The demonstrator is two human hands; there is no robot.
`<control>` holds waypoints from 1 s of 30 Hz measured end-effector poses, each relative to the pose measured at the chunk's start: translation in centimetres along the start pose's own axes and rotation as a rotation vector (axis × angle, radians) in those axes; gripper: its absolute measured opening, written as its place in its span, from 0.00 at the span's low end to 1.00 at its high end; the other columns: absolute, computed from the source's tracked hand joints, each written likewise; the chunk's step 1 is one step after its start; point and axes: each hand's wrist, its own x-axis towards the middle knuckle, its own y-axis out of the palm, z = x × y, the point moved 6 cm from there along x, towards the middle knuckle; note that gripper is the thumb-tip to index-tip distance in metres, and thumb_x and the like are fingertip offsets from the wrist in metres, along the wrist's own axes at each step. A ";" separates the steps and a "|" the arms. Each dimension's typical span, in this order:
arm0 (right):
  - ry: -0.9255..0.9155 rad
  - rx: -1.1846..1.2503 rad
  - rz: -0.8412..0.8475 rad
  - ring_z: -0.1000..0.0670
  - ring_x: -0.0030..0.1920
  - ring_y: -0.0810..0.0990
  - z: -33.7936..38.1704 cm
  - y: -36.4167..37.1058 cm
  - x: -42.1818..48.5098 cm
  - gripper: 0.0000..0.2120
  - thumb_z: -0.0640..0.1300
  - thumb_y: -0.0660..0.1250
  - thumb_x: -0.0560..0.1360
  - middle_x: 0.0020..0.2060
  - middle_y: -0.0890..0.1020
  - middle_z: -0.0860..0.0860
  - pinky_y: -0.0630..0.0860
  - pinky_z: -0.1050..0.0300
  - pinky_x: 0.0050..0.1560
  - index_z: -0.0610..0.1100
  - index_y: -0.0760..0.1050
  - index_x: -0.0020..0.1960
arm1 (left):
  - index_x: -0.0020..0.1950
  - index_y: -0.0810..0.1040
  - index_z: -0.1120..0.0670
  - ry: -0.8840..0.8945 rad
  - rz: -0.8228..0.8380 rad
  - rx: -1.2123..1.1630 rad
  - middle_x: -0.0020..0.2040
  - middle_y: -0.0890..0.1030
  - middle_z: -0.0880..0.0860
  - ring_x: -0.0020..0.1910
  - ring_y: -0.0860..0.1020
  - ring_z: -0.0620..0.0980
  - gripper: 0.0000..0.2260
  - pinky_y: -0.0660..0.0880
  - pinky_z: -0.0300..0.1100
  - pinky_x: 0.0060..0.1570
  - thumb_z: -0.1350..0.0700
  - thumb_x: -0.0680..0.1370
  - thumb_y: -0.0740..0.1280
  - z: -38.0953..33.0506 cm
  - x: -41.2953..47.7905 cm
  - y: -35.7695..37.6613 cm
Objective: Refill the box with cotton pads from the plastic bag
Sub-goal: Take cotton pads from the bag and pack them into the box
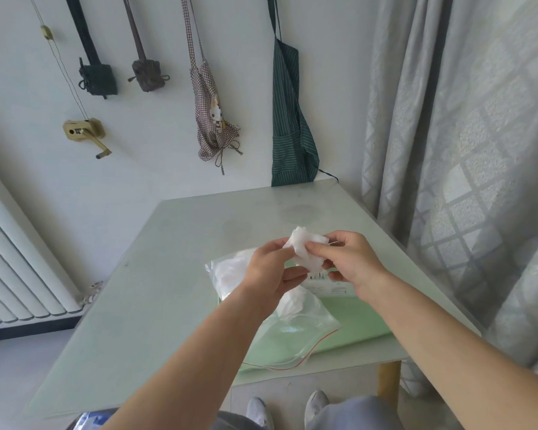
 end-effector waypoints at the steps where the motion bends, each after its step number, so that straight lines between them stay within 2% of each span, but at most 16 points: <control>1: -0.001 -0.019 -0.029 0.50 0.38 0.80 -0.1 -0.3 0.3 0.14 0.49 0.77 0.69 0.42 0.82 0.49 0.74 0.57 0.33 0.44 0.78 0.49 | 0.58 0.78 0.58 -0.025 -0.005 -0.037 0.53 0.83 0.59 0.41 0.84 0.59 0.09 0.78 0.51 0.53 0.60 0.81 0.61 0.0 0.2 0.3; 4: 0.083 -0.007 0.010 0.46 0.49 0.82 -0.6 -0.8 1.2 0.18 0.52 0.76 0.69 0.51 0.82 0.46 0.78 0.55 0.37 0.46 0.76 0.54 | 0.59 0.78 0.60 -0.068 -0.013 -0.116 0.50 0.81 0.58 0.40 0.83 0.59 0.14 0.79 0.55 0.55 0.51 0.79 0.66 -0.2 0.8 1.1; 6: 0.117 0.023 0.103 0.46 0.49 0.82 -0.8 -0.8 1.7 0.15 0.50 0.75 0.72 0.52 0.84 0.42 0.78 0.54 0.40 0.43 0.79 0.53 | 0.63 0.77 0.62 -0.036 0.049 -0.032 0.51 0.81 0.59 0.43 0.83 0.58 0.18 0.79 0.53 0.54 0.53 0.77 0.69 -0.4 1.3 1.7; 9: 0.110 0.073 0.128 0.47 0.47 0.83 -0.6 -1.8 2.5 0.13 0.46 0.75 0.72 0.47 0.86 0.43 0.79 0.54 0.41 0.40 0.80 0.52 | 0.64 0.74 0.62 -0.010 0.085 0.027 0.53 0.81 0.60 0.42 0.83 0.56 0.15 0.80 0.51 0.53 0.62 0.78 0.68 -0.4 1.9 2.5; 11: 0.114 0.108 0.140 0.48 0.43 0.84 -0.3 -2.6 3.2 0.10 0.43 0.75 0.72 0.42 0.85 0.46 0.79 0.55 0.40 0.40 0.80 0.50 | 0.62 0.75 0.60 -0.002 0.047 0.061 0.53 0.82 0.59 0.43 0.84 0.55 0.13 0.81 0.48 0.49 0.63 0.78 0.67 -0.4 2.6 2.7; 13: 0.102 0.073 0.092 0.49 0.42 0.83 -0.2 -3.9 4.3 0.09 0.42 0.74 0.73 0.41 0.84 0.47 0.79 0.55 0.39 0.40 0.80 0.51 | 0.59 0.76 0.57 0.025 -0.035 0.182 0.51 0.83 0.56 0.43 0.85 0.53 0.10 0.80 0.45 0.45 0.62 0.78 0.68 -0.5 3.8 2.2; 15: 0.069 -0.086 -0.024 0.48 0.42 0.80 -0.3 -5.9 5.9 0.08 0.40 0.72 0.73 0.41 0.82 0.46 0.80 0.51 0.41 0.38 0.81 0.50 | 0.58 0.77 0.56 0.065 -0.144 0.363 0.49 0.83 0.54 0.42 0.83 0.51 0.10 0.78 0.43 0.43 0.61 0.76 0.69 -0.7 5.3 1.2; 18: -0.013 -0.525 -0.129 0.47 0.35 0.76 -0.2 -7.6 7.6 0.09 0.41 0.69 0.67 0.34 0.77 0.45 0.82 0.43 0.40 0.34 0.78 0.40 | 0.59 0.77 0.54 0.099 -0.209 0.736 0.52 0.81 0.52 0.49 0.79 0.51 0.12 0.74 0.41 0.47 0.60 0.75 0.69 -0.7 7.2 0.2; 20: -0.017 -0.776 -0.109 0.46 0.35 0.77 -0.7 -7.2 8.0 0.09 0.42 0.69 0.64 0.35 0.79 0.46 0.80 0.46 0.38 0.37 0.78 0.41 | 0.63 0.76 0.54 0.086 -0.189 0.961 0.56 0.80 0.53 0.55 0.78 0.52 0.16 0.73 0.40 0.52 0.59 0.75 0.69 -0.4 8.0 0.0; 22: -0.014 -0.938 -0.106 0.44 0.41 0.79 -1.4 -6.4 8.3 0.12 0.42 0.71 0.64 0.42 0.81 0.46 0.74 0.55 0.36 0.41 0.79 0.48 | 0.68 0.73 0.54 0.064 -0.162 1.081 0.62 0.78 0.54 0.61 0.76 0.53 0.20 0.70 0.39 0.54 0.59 0.76 0.68 0.0 8.7 0.0; 24: -0.041 -1.017 -0.128 0.43 0.42 0.78 -1.9 -5.5 8.4 0.14 0.42 0.72 0.65 0.44 0.79 0.45 0.70 0.57 0.37 0.41 0.76 0.50 | 0.71 0.71 0.54 0.033 -0.148 1.123 0.66 0.76 0.54 0.64 0.75 0.54 0.22 0.68 0.37 0.53 0.58 0.77 0.66 0.4 9.2 -0.1; 26: -0.077 -1.053 -0.148 0.43 0.40 0.76 -2.5 -4.5 8.9 0.13 0.42 0.71 0.68 0.42 0.75 0.46 0.69 0.57 0.37 0.41 0.74 0.49 | 0.72 0.70 0.54 -0.012 -0.143 1.115 0.66 0.77 0.54 0.64 0.75 0.54 0.23 0.70 0.37 0.55 0.59 0.77 0.66 0.9 9.8 -0.3; 28: -0.103 -1.070 -0.165 0.42 0.39 0.74 -3.2 -3.7 9.3 0.10 0.40 0.70 0.69 0.41 0.74 0.46 0.68 0.56 0.36 0.41 0.73 0.49 | 0.69 0.72 0.54 -0.068 -0.131 1.033 0.63 0.78 0.56 0.61 0.78 0.56 0.22 0.76 0.44 0.58 0.60 0.75 0.67 1.5 10.2 -0.6; 30: -0.106 -1.041 -0.175 0.42 0.38 0.74 -3.8 -3.2 9.6 0.08 0.39 0.70 0.69 0.41 0.75 0.46 0.68 0.56 0.36 0.41 0.73 0.46 | 0.66 0.74 0.55 -0.100 -0.126 0.951 0.60 0.80 0.58 0.57 0.80 0.58 0.21 0.80 0.49 0.54 0.60 0.73 0.68 2.0 10.4 -0.8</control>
